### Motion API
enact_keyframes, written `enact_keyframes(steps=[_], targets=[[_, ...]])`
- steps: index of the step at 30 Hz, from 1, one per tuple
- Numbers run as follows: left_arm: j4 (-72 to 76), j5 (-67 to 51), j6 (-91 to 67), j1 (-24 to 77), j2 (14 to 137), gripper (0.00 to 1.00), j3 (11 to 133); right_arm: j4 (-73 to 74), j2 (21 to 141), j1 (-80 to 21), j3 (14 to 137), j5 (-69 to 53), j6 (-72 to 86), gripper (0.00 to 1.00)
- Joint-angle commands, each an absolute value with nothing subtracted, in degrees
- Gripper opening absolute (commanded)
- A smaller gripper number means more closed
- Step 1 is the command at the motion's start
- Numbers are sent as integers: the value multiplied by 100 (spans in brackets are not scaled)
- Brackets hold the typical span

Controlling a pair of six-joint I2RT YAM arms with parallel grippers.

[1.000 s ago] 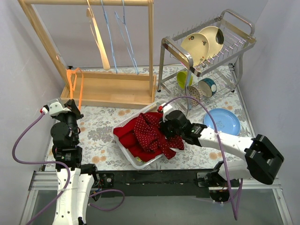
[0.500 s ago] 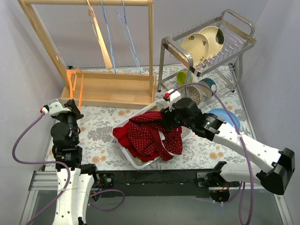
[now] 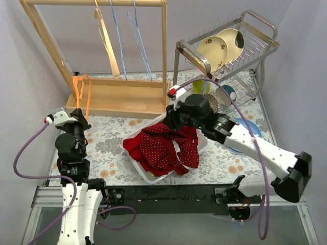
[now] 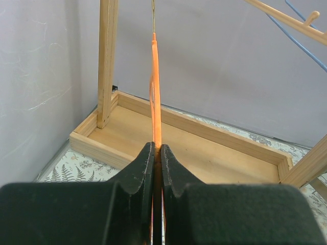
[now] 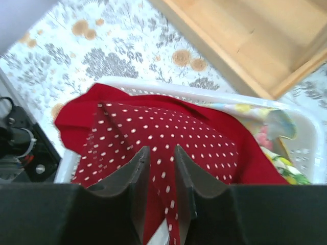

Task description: Remove the skirt from the hanger

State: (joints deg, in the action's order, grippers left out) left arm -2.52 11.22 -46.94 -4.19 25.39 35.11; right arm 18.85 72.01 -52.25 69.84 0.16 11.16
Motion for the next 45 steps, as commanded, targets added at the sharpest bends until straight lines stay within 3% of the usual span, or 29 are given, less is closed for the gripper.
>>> enact_keyframes(steps=[1, 6, 14, 15, 19, 22, 30, 35, 41, 45], targets=[[-26, 1134, -4693, -396, 2461, 0, 3480, 950, 7970, -5247, 6251, -273, 1494, 30], [-26, 1090, -4693, -404, 2452, 0, 3472, 527, 8788, -5230, 5265, -71, 1591, 27], [-35, 1116, -4684, -395, 2461, 0, 3454, 1387, 8738, -5159, 6211, 465, 1205, 27], [-35, 1108, -4685, -396, 2470, 0, 3454, 1519, 8658, -5150, 6379, 509, 1152, 29], [-35, 1107, -4685, -404, 2461, 0, 3472, 2362, 8280, -5107, 7030, 545, 941, 52], [-35, 1099, -4685, -396, 2487, 0, 3472, 2697, 7867, -5080, 7128, 597, 888, 57], [-35, 1072, -4685, -396, 2531, 0, 3498, 3567, 6505, -5080, 6435, -156, 1028, 53], [-35, 1028, -4693, -404, 2558, 0, 3507, 3192, 5872, -5080, 5372, -1001, 1283, 55], [-44, 1037, -4702, -404, 2566, 0, 3542, 1900, 6493, -5080, 4686, -458, 1301, 58], [-44, 1081, -4676, -396, 2575, 0, 3551, 1381, 7434, -5080, 4615, -212, 1222, 53]])
